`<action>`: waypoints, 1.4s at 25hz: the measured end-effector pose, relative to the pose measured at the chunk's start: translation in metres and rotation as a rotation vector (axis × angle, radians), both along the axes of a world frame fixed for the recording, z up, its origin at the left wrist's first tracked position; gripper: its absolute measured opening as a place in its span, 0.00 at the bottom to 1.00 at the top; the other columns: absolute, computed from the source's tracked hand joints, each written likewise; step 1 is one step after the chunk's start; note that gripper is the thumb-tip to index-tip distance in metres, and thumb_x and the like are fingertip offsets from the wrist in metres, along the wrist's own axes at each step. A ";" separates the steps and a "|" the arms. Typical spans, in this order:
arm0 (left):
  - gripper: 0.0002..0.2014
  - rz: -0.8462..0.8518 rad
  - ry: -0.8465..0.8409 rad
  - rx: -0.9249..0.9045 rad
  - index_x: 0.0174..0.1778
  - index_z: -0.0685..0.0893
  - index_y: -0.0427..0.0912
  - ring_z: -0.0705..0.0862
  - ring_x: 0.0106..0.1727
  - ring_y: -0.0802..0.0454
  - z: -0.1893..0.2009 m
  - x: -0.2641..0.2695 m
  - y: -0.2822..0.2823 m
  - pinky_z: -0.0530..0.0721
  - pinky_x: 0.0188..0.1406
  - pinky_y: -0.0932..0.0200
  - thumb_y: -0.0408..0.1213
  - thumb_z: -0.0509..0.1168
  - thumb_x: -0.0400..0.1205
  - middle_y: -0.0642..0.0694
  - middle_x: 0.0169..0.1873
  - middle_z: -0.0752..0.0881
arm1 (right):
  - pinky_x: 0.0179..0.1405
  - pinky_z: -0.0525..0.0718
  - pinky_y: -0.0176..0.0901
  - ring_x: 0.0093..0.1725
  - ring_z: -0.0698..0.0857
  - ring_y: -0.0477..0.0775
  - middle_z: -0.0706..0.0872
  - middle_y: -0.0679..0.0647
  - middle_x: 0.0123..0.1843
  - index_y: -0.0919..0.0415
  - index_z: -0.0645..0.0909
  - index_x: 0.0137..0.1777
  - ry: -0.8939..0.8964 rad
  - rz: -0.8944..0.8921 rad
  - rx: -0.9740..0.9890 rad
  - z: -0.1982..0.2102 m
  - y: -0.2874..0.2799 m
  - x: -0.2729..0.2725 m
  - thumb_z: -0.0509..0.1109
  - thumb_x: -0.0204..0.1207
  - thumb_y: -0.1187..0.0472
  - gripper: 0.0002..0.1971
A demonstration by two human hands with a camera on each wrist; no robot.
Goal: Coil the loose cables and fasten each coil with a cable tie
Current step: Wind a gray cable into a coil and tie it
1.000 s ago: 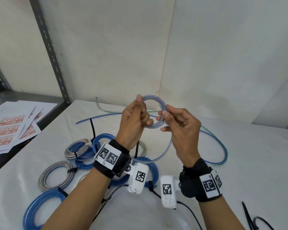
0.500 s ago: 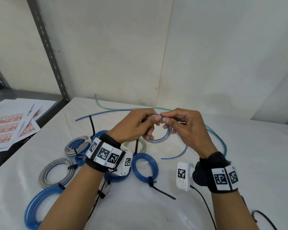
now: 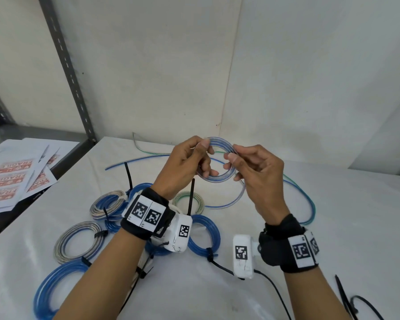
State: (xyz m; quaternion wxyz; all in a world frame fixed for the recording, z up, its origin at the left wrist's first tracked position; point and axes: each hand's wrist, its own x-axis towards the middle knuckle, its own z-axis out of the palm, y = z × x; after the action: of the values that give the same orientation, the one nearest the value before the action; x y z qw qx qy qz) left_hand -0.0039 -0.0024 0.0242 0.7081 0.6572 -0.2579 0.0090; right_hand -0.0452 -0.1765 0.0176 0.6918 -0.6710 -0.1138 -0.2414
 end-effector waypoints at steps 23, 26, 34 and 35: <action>0.20 -0.104 0.090 0.126 0.48 0.82 0.30 0.77 0.25 0.47 0.000 0.001 0.003 0.91 0.49 0.41 0.47 0.58 0.90 0.46 0.23 0.73 | 0.31 0.82 0.41 0.37 0.89 0.51 0.94 0.56 0.44 0.58 0.90 0.59 0.007 0.030 -0.219 0.004 -0.016 -0.001 0.73 0.82 0.67 0.09; 0.17 -0.159 0.009 0.251 0.42 0.79 0.32 0.72 0.23 0.51 -0.003 -0.004 0.002 0.90 0.49 0.38 0.41 0.60 0.91 0.51 0.23 0.69 | 0.31 0.82 0.42 0.39 0.90 0.52 0.94 0.56 0.45 0.57 0.90 0.59 0.052 0.094 -0.332 0.006 -0.022 -0.004 0.72 0.83 0.67 0.10; 0.16 0.006 0.081 -0.270 0.40 0.71 0.39 0.60 0.24 0.56 0.002 -0.005 -0.012 0.74 0.30 0.60 0.41 0.54 0.93 0.53 0.25 0.59 | 0.35 0.89 0.45 0.49 0.94 0.60 0.94 0.59 0.50 0.66 0.85 0.60 0.047 -0.023 0.096 0.000 0.008 -0.006 0.70 0.84 0.63 0.09; 0.16 0.019 0.092 -0.308 0.40 0.71 0.39 0.59 0.24 0.56 0.001 -0.004 -0.013 0.72 0.30 0.60 0.41 0.53 0.93 0.53 0.25 0.59 | 0.34 0.88 0.45 0.49 0.94 0.59 0.95 0.58 0.50 0.65 0.86 0.60 0.044 -0.034 0.111 -0.002 0.013 -0.005 0.71 0.84 0.63 0.09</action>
State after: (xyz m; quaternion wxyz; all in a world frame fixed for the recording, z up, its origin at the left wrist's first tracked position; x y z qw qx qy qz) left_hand -0.0082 -0.0153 0.0255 0.8116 0.5428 -0.2144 0.0252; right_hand -0.0506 -0.1640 0.0155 0.7260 -0.6386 -0.0733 -0.2442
